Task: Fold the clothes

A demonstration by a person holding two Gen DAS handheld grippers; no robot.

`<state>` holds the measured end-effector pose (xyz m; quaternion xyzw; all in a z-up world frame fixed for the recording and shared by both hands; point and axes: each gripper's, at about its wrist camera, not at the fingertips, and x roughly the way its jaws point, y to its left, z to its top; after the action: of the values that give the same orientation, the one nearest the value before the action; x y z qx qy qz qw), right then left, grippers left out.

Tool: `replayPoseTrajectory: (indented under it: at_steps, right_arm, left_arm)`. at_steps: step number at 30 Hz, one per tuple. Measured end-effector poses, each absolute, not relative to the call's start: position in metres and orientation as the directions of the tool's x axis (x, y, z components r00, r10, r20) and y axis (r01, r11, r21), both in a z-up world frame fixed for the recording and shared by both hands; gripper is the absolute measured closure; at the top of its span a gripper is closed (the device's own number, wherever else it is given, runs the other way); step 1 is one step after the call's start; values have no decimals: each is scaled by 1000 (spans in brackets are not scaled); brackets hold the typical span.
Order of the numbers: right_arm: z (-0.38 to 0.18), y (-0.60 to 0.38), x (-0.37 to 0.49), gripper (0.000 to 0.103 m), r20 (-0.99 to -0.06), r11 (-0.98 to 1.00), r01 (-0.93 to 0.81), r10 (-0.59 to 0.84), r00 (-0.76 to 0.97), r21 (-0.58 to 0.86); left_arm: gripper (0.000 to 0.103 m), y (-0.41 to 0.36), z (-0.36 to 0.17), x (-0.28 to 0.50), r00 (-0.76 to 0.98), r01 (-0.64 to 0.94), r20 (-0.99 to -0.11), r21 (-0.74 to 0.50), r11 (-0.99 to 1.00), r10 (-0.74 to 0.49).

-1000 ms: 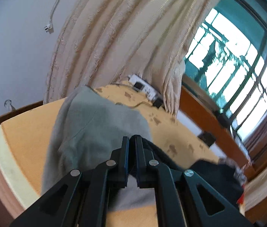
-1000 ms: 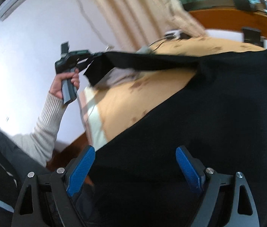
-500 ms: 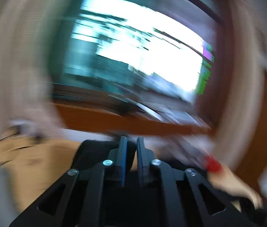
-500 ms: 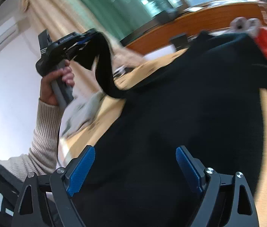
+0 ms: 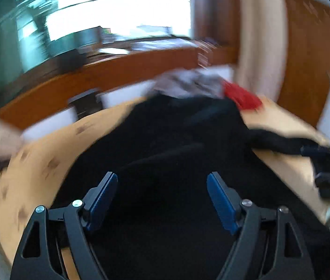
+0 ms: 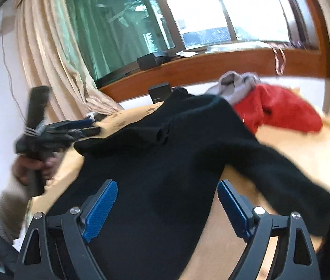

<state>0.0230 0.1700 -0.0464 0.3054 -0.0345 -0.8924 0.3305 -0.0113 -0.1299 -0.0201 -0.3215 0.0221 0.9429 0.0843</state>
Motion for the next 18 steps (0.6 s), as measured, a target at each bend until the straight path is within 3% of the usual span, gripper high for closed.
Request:
replayPoseTrajectory:
  at_steps: [5, 8, 14, 16, 18]
  right_arm:
    - [-46, 119, -37, 13, -547, -746, 614, -637, -543, 259]
    - [-51, 90, -71, 13, -583, -711, 637, -664, -469, 297]
    - [-54, 39, -122, 14, -621, -734, 641, -615, -486, 225]
    - [-53, 34, -142, 21, -611, -751, 608, -614, -499, 258]
    - [-57, 29, -156, 38, -621, -768, 582, -599, -505, 268]
  left_arm:
    - [18, -240, -21, 16, -851, 137, -524, -258, -956, 19]
    - [18, -274, -39, 15, -831, 236, -556, -312, -920, -24]
    - [18, -287, -69, 15, -800, 274, -600, -333, -902, -22]
    - [18, -289, -73, 17, -795, 290, -606, -323, -901, -39]
    - [18, -290, -76, 14, -792, 292, -610, -325, -899, -37]
